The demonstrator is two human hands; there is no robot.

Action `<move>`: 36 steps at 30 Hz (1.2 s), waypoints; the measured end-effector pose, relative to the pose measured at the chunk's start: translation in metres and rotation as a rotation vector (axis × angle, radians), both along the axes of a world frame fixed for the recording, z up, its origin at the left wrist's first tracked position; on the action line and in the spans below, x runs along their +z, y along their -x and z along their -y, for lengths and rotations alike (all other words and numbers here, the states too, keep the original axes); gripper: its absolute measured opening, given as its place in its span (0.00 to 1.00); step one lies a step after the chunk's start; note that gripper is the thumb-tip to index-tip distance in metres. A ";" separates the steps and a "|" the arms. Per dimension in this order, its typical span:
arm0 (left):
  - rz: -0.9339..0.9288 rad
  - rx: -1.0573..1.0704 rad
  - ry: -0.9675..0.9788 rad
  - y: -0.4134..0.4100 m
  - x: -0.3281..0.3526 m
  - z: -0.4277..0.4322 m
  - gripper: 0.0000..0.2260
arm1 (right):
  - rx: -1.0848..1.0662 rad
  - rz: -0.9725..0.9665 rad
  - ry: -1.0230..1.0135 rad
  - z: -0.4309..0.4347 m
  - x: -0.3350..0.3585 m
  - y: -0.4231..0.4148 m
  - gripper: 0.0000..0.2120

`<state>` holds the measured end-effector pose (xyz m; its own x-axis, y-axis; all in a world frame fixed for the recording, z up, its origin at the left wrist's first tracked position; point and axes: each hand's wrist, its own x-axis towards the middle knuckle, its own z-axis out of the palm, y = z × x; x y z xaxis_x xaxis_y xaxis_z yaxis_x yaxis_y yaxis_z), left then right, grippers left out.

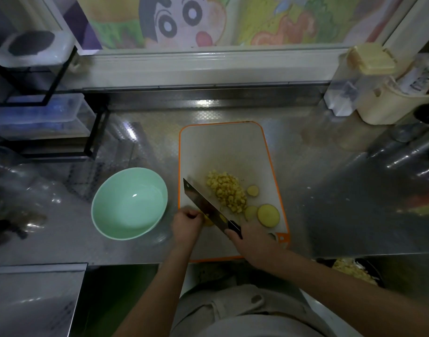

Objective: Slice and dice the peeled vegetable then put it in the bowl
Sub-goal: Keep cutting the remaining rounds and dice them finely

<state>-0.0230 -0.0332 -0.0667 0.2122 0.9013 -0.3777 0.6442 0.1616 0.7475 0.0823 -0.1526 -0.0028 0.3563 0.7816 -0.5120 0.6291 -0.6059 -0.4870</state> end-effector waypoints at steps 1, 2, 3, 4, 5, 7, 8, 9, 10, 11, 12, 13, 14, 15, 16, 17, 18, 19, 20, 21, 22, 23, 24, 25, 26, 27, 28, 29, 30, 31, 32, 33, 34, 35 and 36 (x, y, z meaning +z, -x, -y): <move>-0.007 0.002 0.008 0.000 0.000 -0.001 0.09 | 0.003 0.007 -0.002 0.000 0.000 0.001 0.16; -0.015 0.001 0.013 0.000 0.000 -0.001 0.08 | -0.002 0.009 -0.002 0.001 0.001 0.002 0.17; -0.017 -0.001 0.017 0.000 0.000 -0.002 0.09 | -0.008 0.007 -0.006 0.001 0.002 0.003 0.18; -0.014 -0.001 0.021 0.000 0.000 -0.002 0.10 | -0.012 0.004 -0.011 0.001 0.002 0.003 0.18; -0.006 -0.002 0.028 -0.001 -0.001 -0.003 0.10 | -0.015 -0.003 -0.015 0.001 0.002 0.004 0.18; -0.001 -0.007 0.037 -0.001 -0.001 -0.003 0.09 | -0.025 -0.018 -0.013 0.001 0.003 0.005 0.17; -0.005 -0.010 0.036 -0.001 -0.001 -0.003 0.08 | -0.031 -0.022 -0.011 0.001 0.003 0.005 0.17; -0.007 -0.010 0.031 -0.002 -0.002 -0.004 0.08 | -0.036 -0.024 -0.011 0.001 0.004 0.006 0.16; -0.002 -0.006 0.024 -0.002 -0.002 -0.004 0.08 | -0.037 -0.023 -0.013 0.001 0.003 0.007 0.15; 0.007 -0.002 0.021 -0.001 -0.003 -0.004 0.07 | -0.031 -0.013 -0.016 0.001 0.003 0.007 0.16; 0.013 0.000 0.021 -0.001 -0.002 -0.003 0.06 | -0.015 0.008 -0.013 0.002 0.003 0.008 0.17; 0.016 -0.002 0.025 -0.001 -0.002 -0.003 0.05 | 0.002 0.028 -0.008 0.001 0.002 0.009 0.18; 0.018 -0.005 0.030 -0.001 -0.001 -0.003 0.04 | 0.012 0.038 -0.006 0.001 0.001 0.010 0.18; 0.020 -0.009 0.037 -0.001 -0.001 -0.003 0.05 | 0.018 0.038 -0.009 0.001 -0.001 0.010 0.18; 0.023 -0.010 0.042 -0.001 -0.001 -0.003 0.07 | 0.024 0.038 -0.010 0.001 -0.002 0.010 0.18; 0.024 -0.011 0.048 0.000 0.000 -0.004 0.08 | 0.030 0.040 -0.006 0.000 -0.003 0.010 0.19; 0.021 -0.014 0.054 -0.001 0.000 -0.004 0.08 | 0.033 0.036 0.003 0.000 -0.005 0.010 0.19; 0.013 -0.019 0.060 0.000 -0.001 -0.005 0.07 | 0.036 0.028 0.018 -0.001 -0.006 0.010 0.19; 0.010 -0.020 0.065 -0.001 -0.001 -0.005 0.06 | 0.044 0.026 0.029 -0.001 -0.007 0.010 0.19; 0.009 -0.021 0.067 -0.001 -0.001 -0.006 0.06 | 0.051 0.031 0.033 -0.002 -0.008 0.011 0.19; 0.010 -0.022 0.069 -0.001 -0.002 -0.006 0.06 | 0.047 0.040 0.028 -0.003 -0.008 0.011 0.18; 0.008 -0.027 0.068 -0.001 -0.001 -0.007 0.06 | 0.035 0.049 0.021 -0.005 -0.008 0.011 0.18; 0.007 -0.034 0.066 -0.001 0.000 -0.007 0.06 | 0.026 0.054 0.016 -0.006 -0.008 0.011 0.17; 0.006 -0.043 0.062 -0.001 0.001 -0.007 0.07 | 0.024 0.049 0.016 -0.008 -0.009 0.012 0.16; 0.005 -0.049 0.061 -0.001 0.002 -0.007 0.09 | 0.027 0.043 0.022 -0.009 -0.011 0.012 0.15; 0.005 -0.052 0.064 -0.001 0.002 -0.007 0.10 | 0.028 0.039 0.026 -0.011 -0.011 0.013 0.15; 0.002 -0.051 0.072 -0.001 0.002 -0.007 0.11 | 0.029 0.044 0.021 -0.011 -0.013 0.012 0.15; 0.002 -0.047 0.077 -0.001 0.002 -0.007 0.12 | 0.038 0.056 0.015 -0.011 -0.014 0.012 0.15; 0.008 -0.044 0.078 -0.001 0.001 -0.007 0.12 | 0.063 0.075 0.011 -0.011 -0.015 0.012 0.15; 0.019 -0.048 0.067 -0.001 0.000 -0.006 0.12 | 0.094 0.089 0.014 -0.011 -0.015 0.012 0.15; 0.028 -0.051 0.052 -0.001 -0.002 -0.006 0.11 | 0.098 0.089 0.010 -0.010 -0.015 0.012 0.14; 0.034 -0.051 0.039 -0.001 -0.003 -0.006 0.11 | 0.069 0.073 -0.004 -0.010 -0.017 0.012 0.13; 0.035 -0.047 0.031 -0.001 -0.004 -0.005 0.11 | 0.025 0.054 -0.018 -0.009 -0.019 0.012 0.12; 0.033 -0.043 0.026 -0.001 -0.004 -0.005 0.11 | -0.002 0.047 -0.026 -0.008 -0.020 0.012 0.12; 0.030 -0.041 0.027 -0.001 -0.005 -0.005 0.11 | 0.005 0.061 -0.025 -0.009 -0.023 0.013 0.11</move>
